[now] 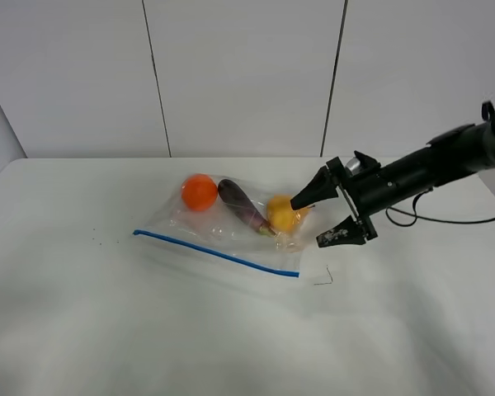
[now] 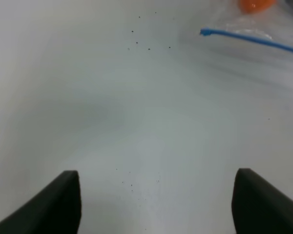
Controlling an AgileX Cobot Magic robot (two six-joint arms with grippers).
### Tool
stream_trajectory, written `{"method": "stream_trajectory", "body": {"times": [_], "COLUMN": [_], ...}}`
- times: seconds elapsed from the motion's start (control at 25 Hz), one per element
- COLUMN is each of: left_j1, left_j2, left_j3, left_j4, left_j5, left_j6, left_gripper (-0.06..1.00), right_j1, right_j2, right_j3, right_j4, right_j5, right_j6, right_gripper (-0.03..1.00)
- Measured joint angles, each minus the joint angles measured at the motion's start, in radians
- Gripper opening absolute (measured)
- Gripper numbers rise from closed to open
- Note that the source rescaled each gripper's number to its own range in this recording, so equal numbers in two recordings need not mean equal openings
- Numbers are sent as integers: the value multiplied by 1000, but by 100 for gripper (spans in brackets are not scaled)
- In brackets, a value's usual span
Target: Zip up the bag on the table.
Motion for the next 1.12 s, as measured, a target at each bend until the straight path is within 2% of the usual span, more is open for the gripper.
{"method": "stream_trajectory", "body": {"times": [0.28,0.4,0.52,0.76,0.92,1.12], "left_j1": [0,0,0,0,0,0], "left_j2": [0,0,0,0,0,0], "left_j3": [0,0,0,0,0,0], "left_j4": [0,0,0,0,0,0], "left_j5": [0,0,0,0,0,0], "left_j6": [0,0,0,0,0,0], "left_gripper": [100,100,100,100,100,100], "right_j1": [33,39,23,9,9,9], "right_j2": [-3,-3,-5,-13,-69,-238], "right_j3": [-366,-473,-521,-487,-382,-163], "right_j4": [-690,-886,-959,-993,-995,-1008], "right_j5": [1,1,1,2,2,1], "right_j6": [353,450,474,482,482,482], "right_gripper": [100,100,100,100,100,100]}}
